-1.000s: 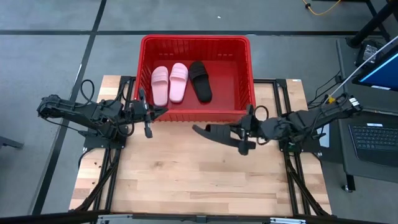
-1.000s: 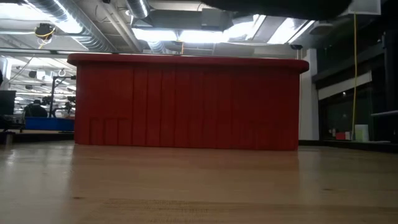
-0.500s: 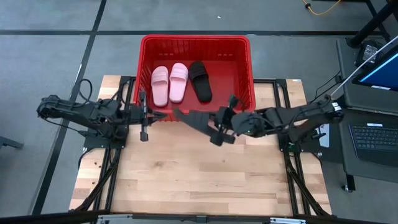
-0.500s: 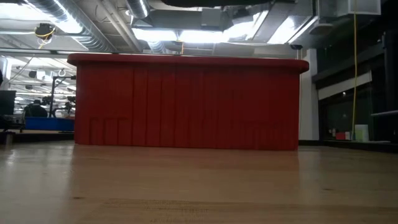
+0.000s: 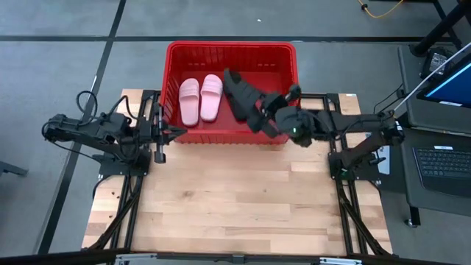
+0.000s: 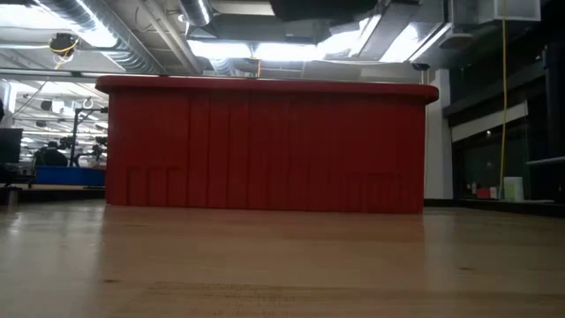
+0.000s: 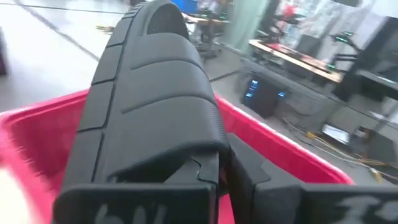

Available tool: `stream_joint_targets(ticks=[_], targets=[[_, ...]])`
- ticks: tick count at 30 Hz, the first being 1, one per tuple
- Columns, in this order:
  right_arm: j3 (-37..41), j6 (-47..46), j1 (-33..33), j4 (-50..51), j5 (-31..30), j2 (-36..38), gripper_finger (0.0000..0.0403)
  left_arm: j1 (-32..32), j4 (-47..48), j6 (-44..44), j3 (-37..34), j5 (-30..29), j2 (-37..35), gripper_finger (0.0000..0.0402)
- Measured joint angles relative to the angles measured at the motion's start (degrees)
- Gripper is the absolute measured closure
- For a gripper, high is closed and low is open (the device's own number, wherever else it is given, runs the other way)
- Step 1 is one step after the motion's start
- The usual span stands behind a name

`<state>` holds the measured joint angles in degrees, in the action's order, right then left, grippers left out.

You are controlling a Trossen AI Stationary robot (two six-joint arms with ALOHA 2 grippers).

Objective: Pick and place slides into bin
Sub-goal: Put the black slides into the red bin

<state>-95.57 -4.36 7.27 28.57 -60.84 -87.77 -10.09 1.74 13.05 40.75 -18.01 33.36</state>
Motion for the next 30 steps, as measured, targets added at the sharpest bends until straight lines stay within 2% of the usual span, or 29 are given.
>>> stream_joint_targets(ticks=[9, 13, 18, 25, 30], targets=[[-1.82, 5.02, -10.71, 0.91, -0.19, -0.16, 0.0388, 0.0, 3.89, -0.25, 0.0, -0.4, -0.11, 0.04], [-5.02, 6.42, -14.23, 4.29, 3.86, -1.38, 0.0388, 0.0, 4.06, 1.1, 0.0, -0.53, -0.11, 0.0399], [-13.24, 5.55, -18.42, 16.48, 5.52, -5.6, 0.0388, 0.06, 4.08, 3.62, 0.0, -1.37, -0.12, 0.0399], [-26.79, 3.21, -23.24, 34.58, 8.23, -16.21, 0.0388, 0.04, 5.02, 3.8, 0.0, -5.74, -0.13, 0.04], [-30.2, -2.6, -25.71, 45.43, 8.09, -21.95, 0.0388, 0.04, 5.13, 3.25, 0.0, -6.09, -0.13, 0.0399]])
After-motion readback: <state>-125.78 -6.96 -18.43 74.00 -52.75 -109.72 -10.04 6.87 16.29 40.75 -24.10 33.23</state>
